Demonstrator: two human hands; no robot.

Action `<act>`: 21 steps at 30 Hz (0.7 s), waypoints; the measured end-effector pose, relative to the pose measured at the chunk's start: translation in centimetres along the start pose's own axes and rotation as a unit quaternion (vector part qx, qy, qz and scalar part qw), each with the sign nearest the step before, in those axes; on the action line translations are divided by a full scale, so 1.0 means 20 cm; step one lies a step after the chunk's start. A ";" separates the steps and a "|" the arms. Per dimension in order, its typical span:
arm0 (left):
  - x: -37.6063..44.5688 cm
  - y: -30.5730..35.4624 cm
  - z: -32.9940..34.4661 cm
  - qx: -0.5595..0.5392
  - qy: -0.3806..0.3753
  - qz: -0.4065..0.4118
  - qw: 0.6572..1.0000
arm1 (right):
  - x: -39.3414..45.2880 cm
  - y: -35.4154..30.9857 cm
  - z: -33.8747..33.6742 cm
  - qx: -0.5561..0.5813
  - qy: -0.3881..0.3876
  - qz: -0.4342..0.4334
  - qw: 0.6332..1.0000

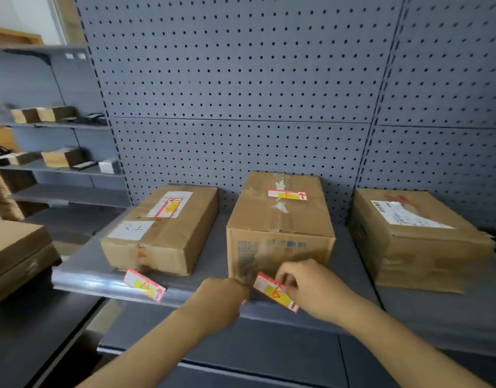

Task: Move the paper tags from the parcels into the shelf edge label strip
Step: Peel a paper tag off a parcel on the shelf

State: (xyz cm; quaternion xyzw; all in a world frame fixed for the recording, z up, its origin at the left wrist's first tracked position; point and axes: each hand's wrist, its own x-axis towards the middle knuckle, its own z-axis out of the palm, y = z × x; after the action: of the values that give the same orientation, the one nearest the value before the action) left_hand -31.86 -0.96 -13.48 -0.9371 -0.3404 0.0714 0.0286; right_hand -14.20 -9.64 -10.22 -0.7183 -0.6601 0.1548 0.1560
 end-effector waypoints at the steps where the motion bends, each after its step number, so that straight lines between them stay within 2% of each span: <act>1: 0.01 0.00 0.01 0.006 0.000 0.009 1.000 | 0.00 0.00 0.01 0.001 0.000 0.008 1.000; 10: 0.02 0.05 0.00 0.048 0.003 0.080 0.996 | 0.03 -0.01 0.07 0.015 0.022 0.029 0.999; 11: 0.02 0.04 -0.02 0.047 -0.014 0.083 0.995 | 0.04 -0.02 0.07 0.015 0.021 0.029 0.999; 13: 0.01 0.04 -0.03 0.044 0.019 0.069 0.996 | 0.06 -0.04 0.08 0.010 0.015 0.028 0.999; 21: 0.06 0.09 0.05 0.042 0.021 0.075 0.996 | 0.06 -0.04 0.12 0.010 0.039 0.030 0.999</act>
State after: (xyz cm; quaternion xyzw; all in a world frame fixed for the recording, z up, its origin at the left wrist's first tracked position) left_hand -30.07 -1.56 -14.69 -0.9594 -0.2648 0.0681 0.0696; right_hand -15.86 -8.29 -11.98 -0.7416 -0.6301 0.1375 0.1844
